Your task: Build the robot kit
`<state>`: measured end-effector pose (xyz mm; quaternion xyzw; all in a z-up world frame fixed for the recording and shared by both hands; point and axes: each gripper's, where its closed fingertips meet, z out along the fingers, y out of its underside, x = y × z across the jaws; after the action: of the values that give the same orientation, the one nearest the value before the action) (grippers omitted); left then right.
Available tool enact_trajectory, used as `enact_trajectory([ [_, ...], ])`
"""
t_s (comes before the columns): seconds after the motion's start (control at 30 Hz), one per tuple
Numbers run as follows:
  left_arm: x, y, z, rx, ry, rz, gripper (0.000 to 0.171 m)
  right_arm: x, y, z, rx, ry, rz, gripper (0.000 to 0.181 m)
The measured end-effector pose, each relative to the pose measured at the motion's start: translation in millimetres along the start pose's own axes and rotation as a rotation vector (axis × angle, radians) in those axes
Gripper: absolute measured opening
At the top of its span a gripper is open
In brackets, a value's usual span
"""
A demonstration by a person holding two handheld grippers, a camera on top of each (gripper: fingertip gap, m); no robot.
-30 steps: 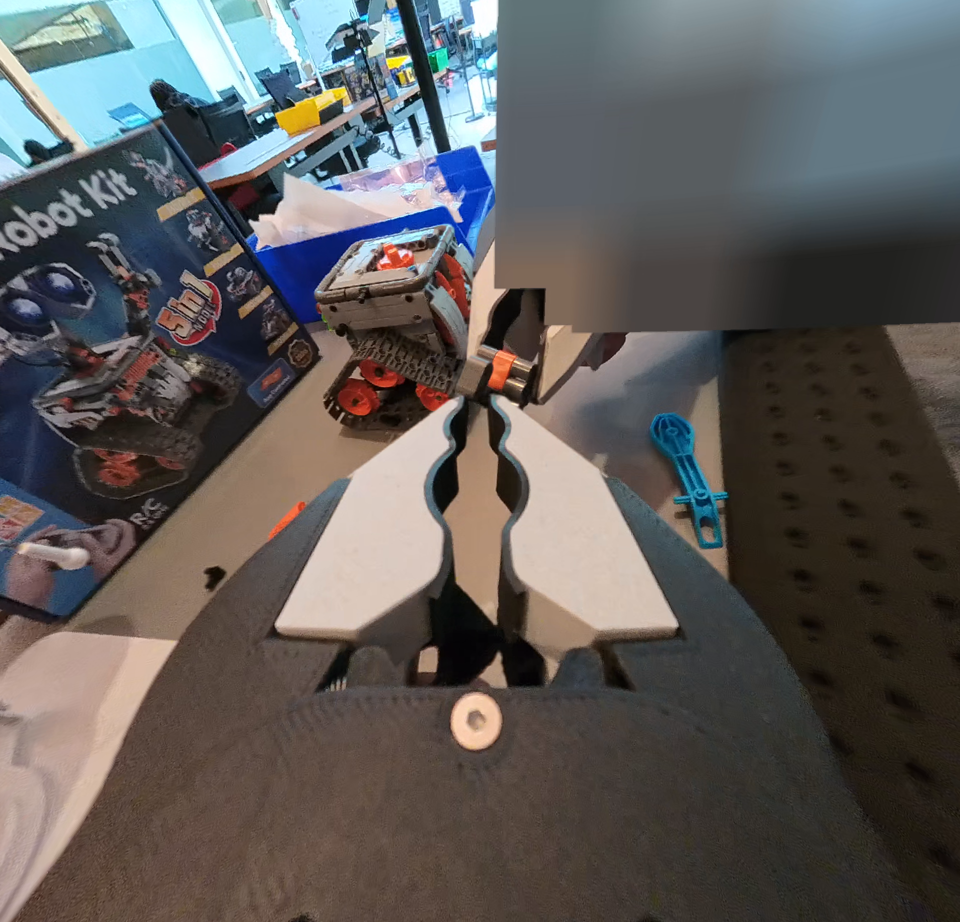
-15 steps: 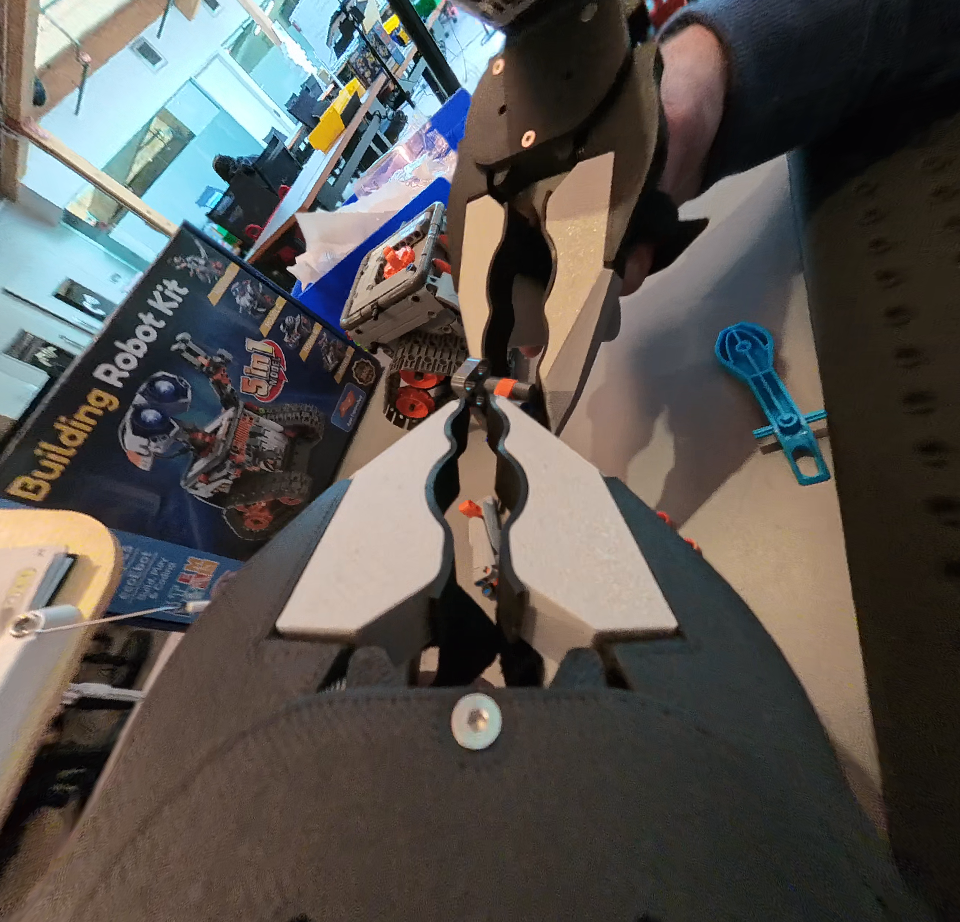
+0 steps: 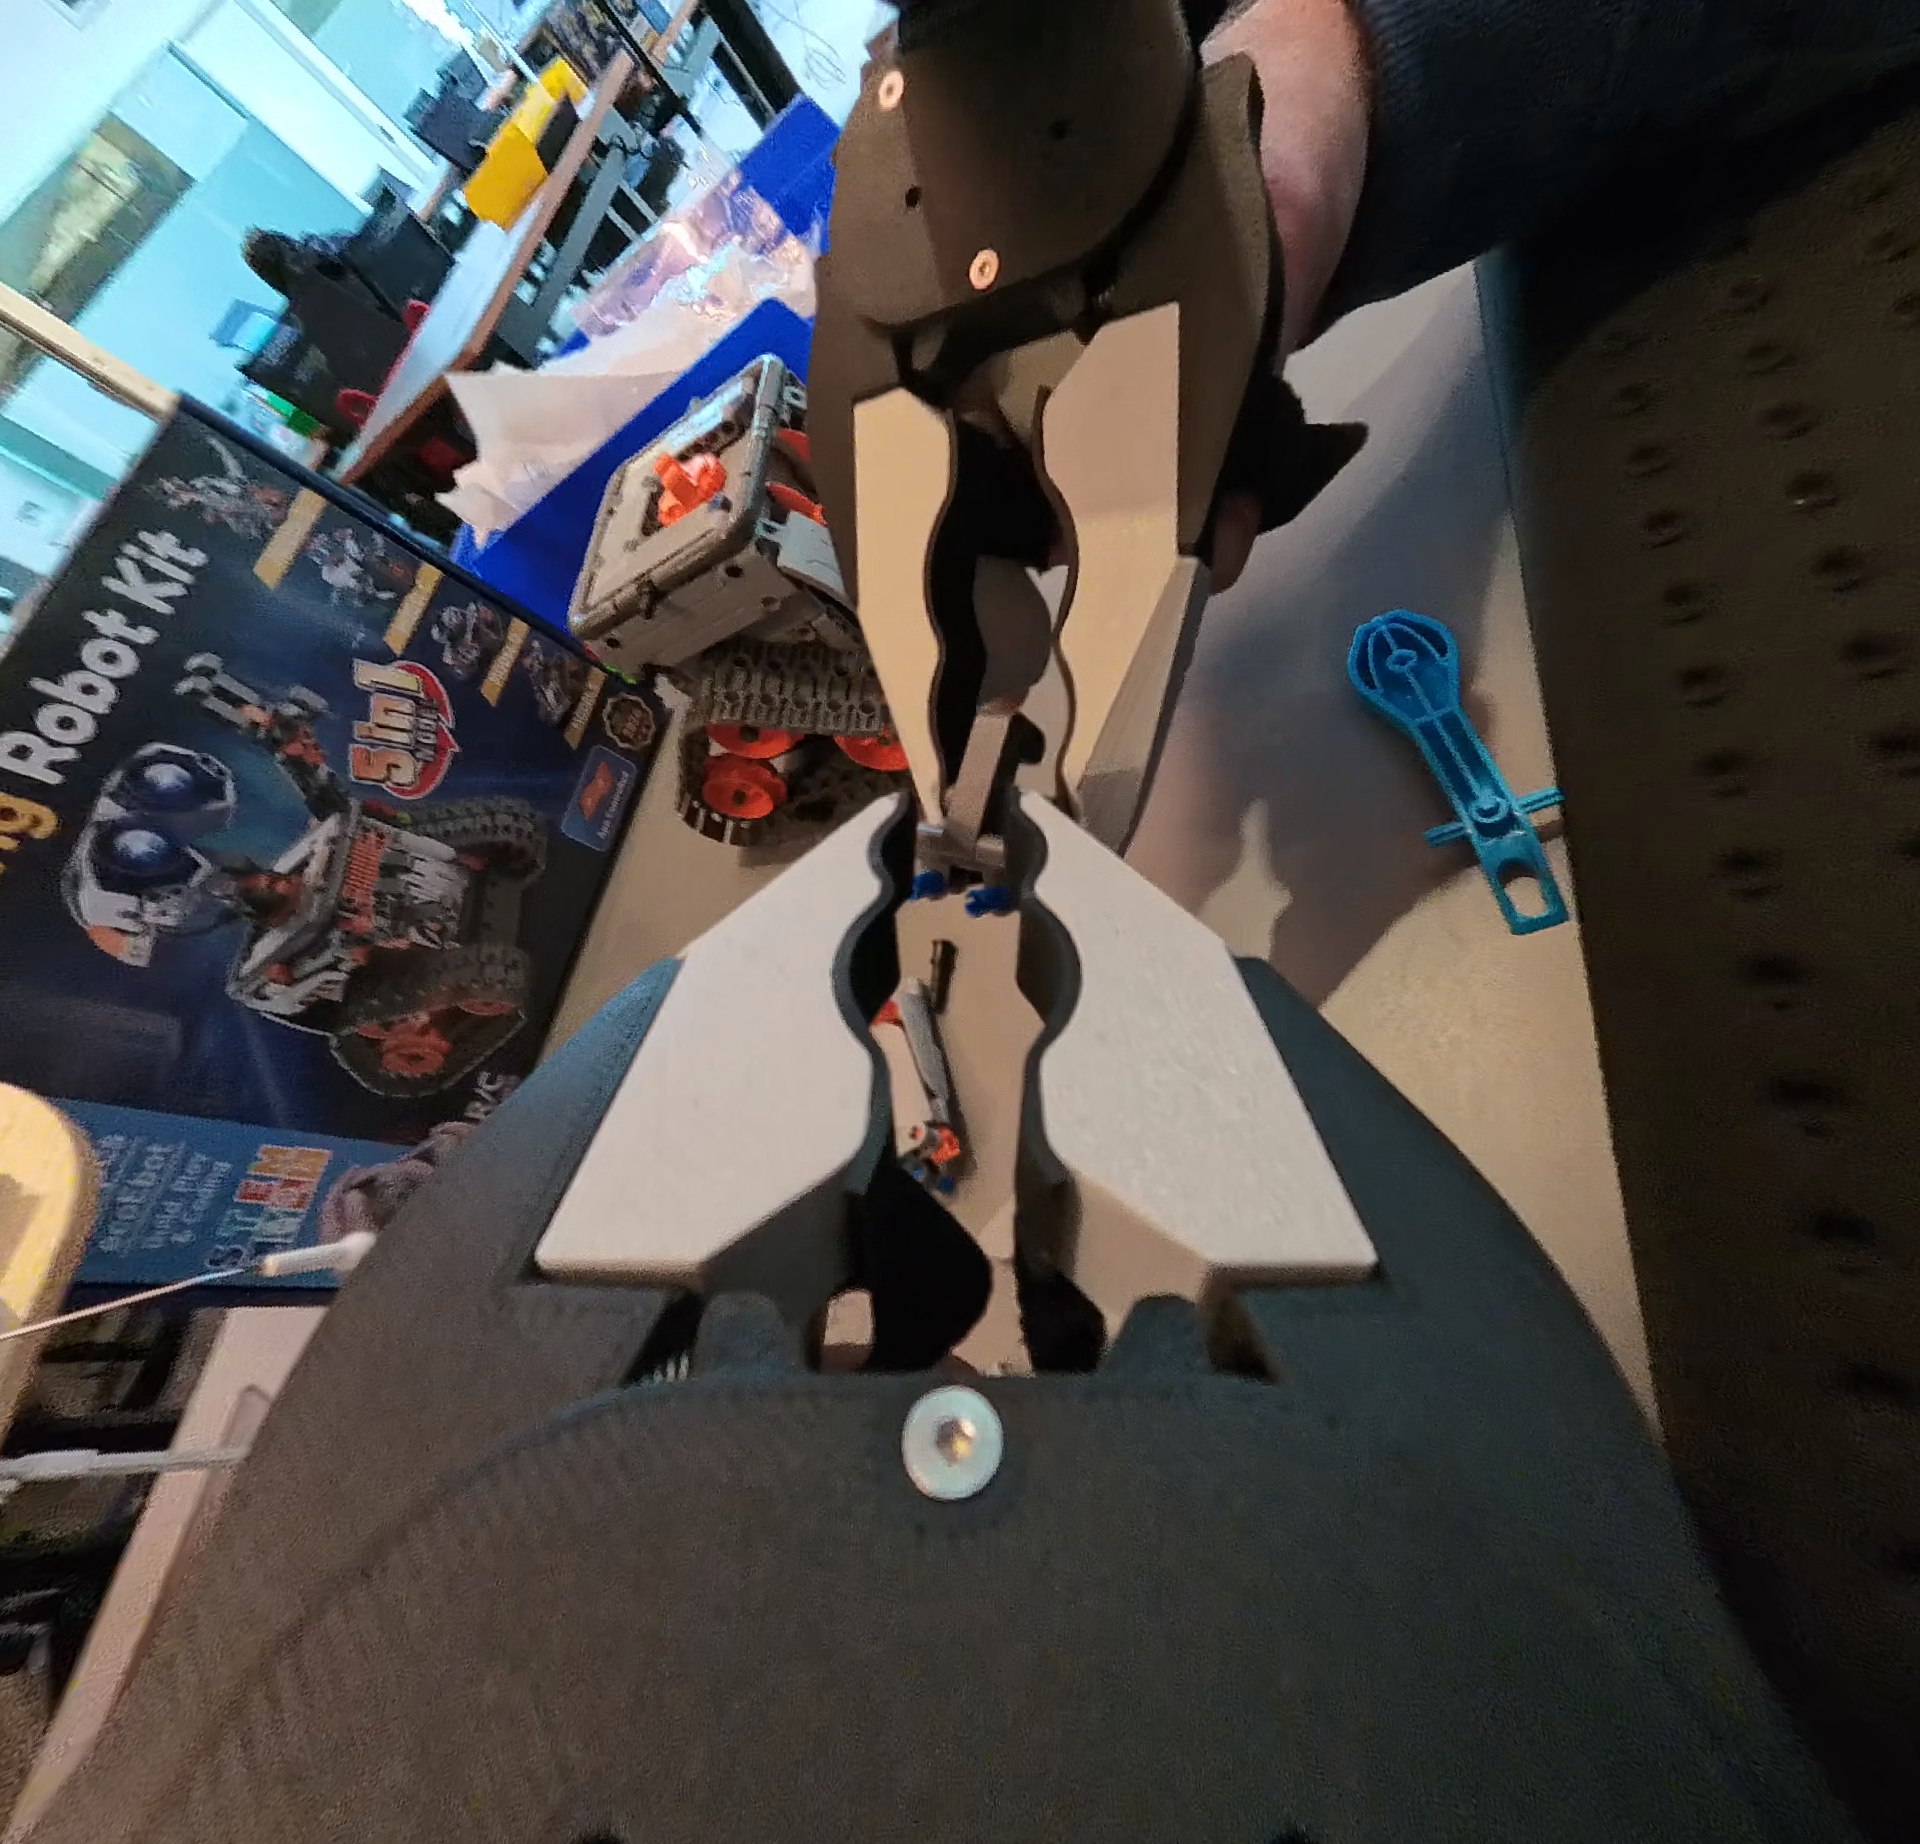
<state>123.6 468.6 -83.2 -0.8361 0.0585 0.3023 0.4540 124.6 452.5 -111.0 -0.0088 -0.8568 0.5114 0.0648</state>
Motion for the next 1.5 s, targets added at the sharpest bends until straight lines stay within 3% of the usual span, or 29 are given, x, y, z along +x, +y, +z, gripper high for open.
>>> enact_trajectory([
  [0.3, 7.6, 4.4, -9.2, -0.024, 0.115, -0.111, 0.024, -8.0, 2.3, 0.6, -0.042, -0.012, -0.079, 0.024],
  [0.7, 32.9, 20.9, -8.8, -0.078, 0.217, -0.152, 0.019, -22.2, 10.6, 6.9, -0.157, -0.018, -0.217, 0.024],
  [0.97, 33.9, 24.1, -12.0, -0.036, 0.150, -0.153, 0.019, -25.4, 15.4, 11.3, -0.294, -0.015, -0.309, 0.023],
  [1.2, 32.5, 17.3, -13.3, -0.018, 0.101, -0.096, 0.006, -20.9, 9.5, 13.7, -0.349, 0.000, -0.360, 0.023],
  [1.37, 2.2, 6.1, -30.0, 0.161, 0.028, -0.312, 0.006, -3.7, -15.5, 4.8, -0.143, 0.043, -0.217, 0.041],
  [1.5, -9.4, -7.8, -43.5, 0.356, 0.072, -0.519, 0.006, -10.2, -33.8, -0.3, 0.120, -0.084, -0.027, 0.046],
])
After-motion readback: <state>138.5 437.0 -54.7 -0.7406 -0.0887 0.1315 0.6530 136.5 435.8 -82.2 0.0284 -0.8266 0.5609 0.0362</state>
